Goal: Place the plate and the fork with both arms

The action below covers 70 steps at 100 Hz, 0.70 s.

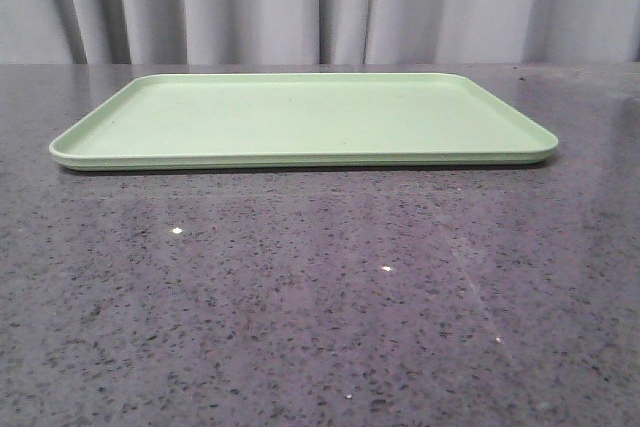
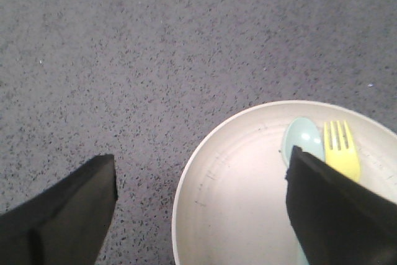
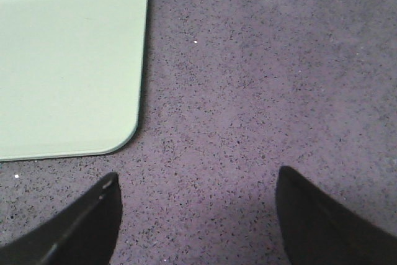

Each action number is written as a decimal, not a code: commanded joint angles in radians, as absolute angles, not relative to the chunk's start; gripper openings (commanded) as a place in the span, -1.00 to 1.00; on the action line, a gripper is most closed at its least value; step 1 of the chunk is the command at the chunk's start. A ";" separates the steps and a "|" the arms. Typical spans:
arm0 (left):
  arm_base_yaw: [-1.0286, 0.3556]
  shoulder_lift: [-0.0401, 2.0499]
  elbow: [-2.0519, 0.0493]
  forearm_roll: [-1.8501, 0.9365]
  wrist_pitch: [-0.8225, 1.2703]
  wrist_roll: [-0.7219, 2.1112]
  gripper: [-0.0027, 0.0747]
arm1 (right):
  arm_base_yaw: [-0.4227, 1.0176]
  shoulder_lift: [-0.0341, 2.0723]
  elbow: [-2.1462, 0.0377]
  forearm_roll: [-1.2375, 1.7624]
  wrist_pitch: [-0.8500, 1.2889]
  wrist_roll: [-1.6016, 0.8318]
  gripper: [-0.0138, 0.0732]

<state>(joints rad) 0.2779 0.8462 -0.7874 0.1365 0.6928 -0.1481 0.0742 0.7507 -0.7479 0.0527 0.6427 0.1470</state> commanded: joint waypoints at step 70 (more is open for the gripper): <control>0.368 1.205 -0.821 0.087 0.631 -0.164 0.40 | 0.076 0.751 -0.784 0.047 0.583 0.138 0.53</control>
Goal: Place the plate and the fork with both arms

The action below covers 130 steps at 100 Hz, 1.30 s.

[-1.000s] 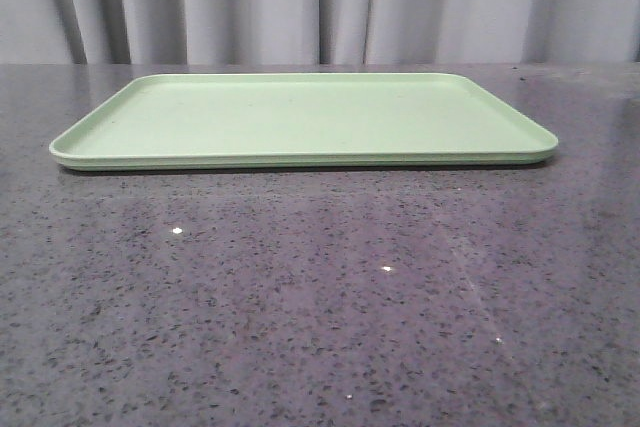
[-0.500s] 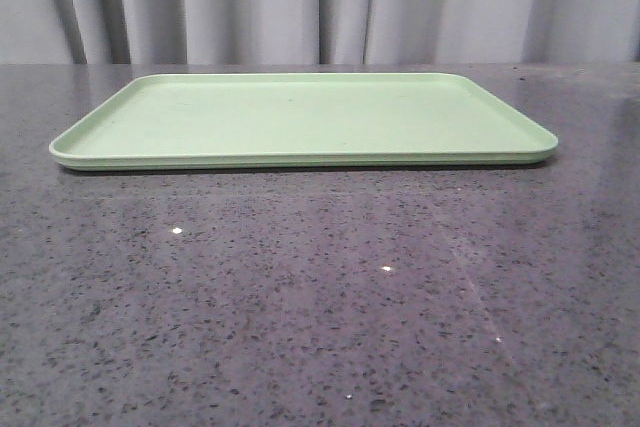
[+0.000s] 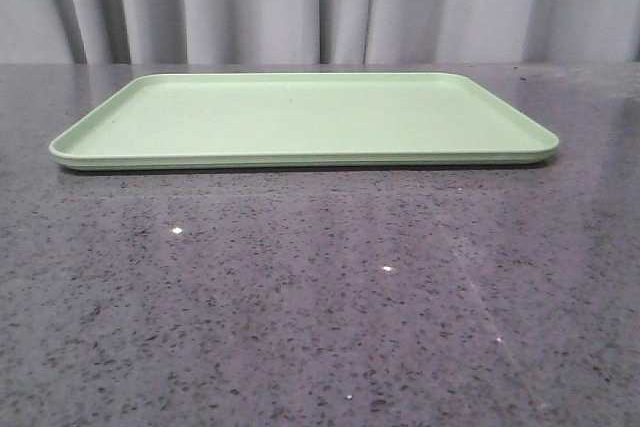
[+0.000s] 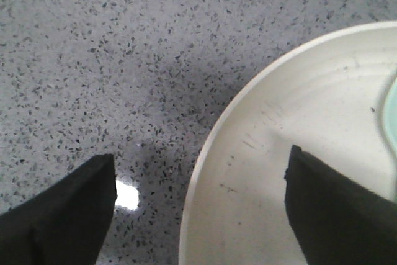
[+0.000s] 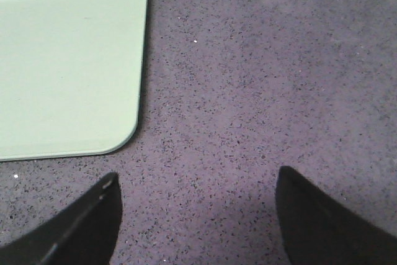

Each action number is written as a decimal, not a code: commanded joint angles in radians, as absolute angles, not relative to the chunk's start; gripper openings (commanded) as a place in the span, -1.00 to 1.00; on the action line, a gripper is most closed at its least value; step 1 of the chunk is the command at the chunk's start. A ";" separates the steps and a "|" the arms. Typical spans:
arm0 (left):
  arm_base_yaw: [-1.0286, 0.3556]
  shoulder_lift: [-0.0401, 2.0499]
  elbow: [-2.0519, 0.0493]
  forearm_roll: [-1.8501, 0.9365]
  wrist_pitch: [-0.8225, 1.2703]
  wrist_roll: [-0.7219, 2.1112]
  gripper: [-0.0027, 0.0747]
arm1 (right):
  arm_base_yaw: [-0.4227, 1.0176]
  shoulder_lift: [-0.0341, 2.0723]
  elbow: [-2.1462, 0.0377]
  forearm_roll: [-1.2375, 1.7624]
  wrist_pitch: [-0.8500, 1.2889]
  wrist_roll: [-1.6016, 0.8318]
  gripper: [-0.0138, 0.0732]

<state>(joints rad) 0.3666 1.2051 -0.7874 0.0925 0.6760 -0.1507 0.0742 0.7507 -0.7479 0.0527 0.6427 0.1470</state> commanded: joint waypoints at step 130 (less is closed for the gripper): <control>0.368 1.162 -0.869 0.051 0.697 -0.150 -0.98 | 0.076 0.751 -0.784 0.047 0.583 0.138 0.53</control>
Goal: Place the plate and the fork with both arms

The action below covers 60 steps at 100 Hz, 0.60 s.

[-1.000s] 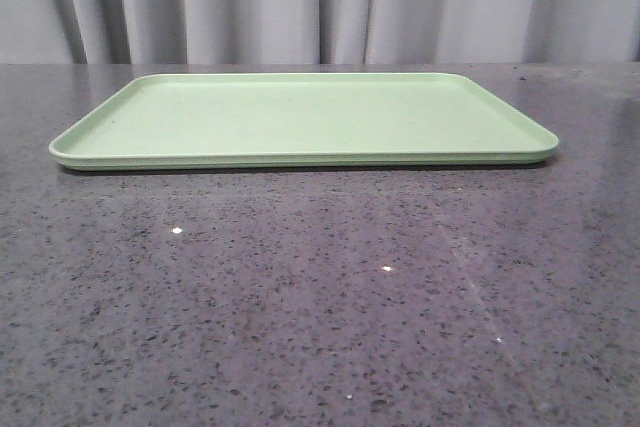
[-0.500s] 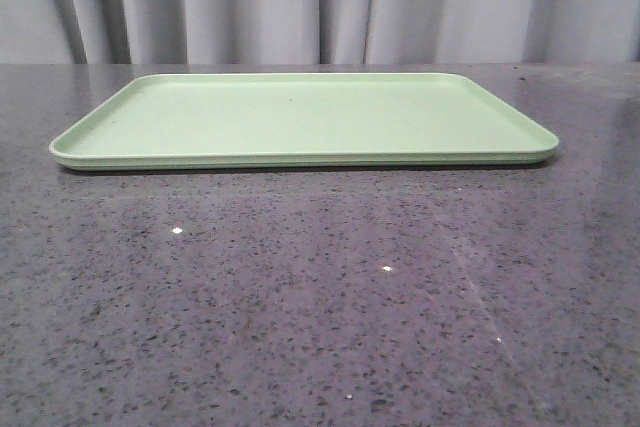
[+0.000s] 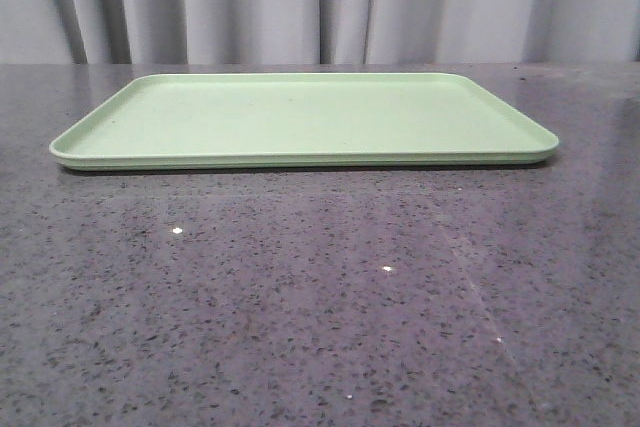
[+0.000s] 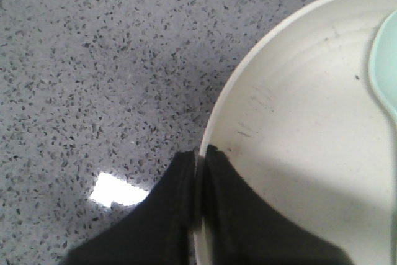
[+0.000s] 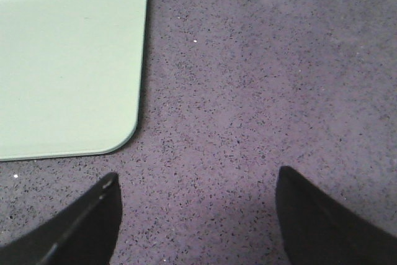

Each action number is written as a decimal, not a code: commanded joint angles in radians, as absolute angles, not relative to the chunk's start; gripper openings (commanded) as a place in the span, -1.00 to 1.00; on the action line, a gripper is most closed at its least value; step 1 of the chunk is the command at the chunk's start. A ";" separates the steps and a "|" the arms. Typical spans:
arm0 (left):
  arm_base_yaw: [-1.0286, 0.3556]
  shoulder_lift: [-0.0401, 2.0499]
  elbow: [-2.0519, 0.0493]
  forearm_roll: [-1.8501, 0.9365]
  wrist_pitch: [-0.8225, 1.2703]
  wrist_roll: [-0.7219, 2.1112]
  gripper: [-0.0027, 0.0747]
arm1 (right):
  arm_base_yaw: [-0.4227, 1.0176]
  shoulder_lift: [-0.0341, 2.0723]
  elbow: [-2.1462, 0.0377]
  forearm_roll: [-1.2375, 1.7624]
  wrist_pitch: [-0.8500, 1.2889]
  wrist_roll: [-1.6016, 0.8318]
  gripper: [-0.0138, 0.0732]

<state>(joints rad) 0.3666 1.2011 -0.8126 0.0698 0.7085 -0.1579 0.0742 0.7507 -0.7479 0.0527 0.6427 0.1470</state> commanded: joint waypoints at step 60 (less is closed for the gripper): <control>0.254 1.135 -1.085 -0.205 0.644 -0.098 -0.98 | 0.076 0.751 -0.784 0.047 0.583 0.138 0.53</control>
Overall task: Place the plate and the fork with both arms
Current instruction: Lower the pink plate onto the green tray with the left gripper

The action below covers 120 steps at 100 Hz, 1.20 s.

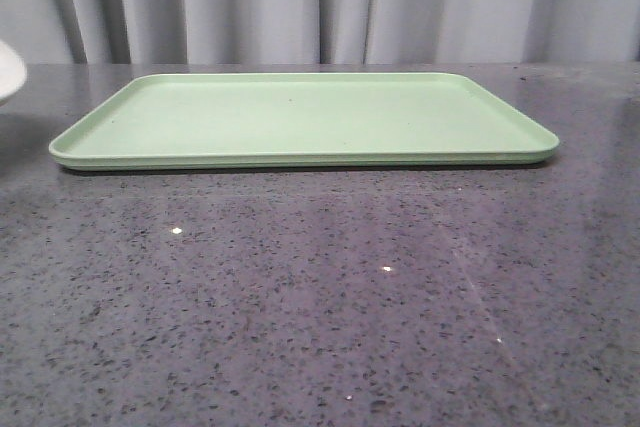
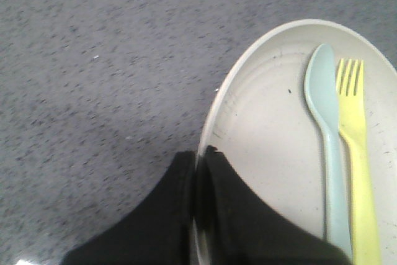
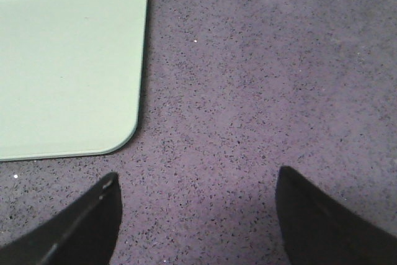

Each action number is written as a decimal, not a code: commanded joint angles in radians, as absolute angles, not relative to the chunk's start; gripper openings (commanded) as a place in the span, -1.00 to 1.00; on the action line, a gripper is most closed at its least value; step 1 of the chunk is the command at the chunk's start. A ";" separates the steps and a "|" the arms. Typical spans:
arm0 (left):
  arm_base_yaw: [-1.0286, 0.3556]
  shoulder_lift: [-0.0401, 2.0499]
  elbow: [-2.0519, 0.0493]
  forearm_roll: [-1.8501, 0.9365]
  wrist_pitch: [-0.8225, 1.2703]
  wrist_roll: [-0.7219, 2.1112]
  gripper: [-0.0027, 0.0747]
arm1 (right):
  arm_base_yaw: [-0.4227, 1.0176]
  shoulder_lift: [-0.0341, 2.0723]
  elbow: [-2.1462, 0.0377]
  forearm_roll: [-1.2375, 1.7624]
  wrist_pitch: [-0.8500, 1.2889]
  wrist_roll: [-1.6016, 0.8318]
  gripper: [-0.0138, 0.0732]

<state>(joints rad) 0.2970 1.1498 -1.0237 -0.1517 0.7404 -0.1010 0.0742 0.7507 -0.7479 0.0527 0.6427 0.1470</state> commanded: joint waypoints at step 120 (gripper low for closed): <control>-0.293 1.699 -1.367 -0.505 0.434 -0.098 -0.98 | 0.076 0.751 -0.784 0.047 0.583 0.138 0.53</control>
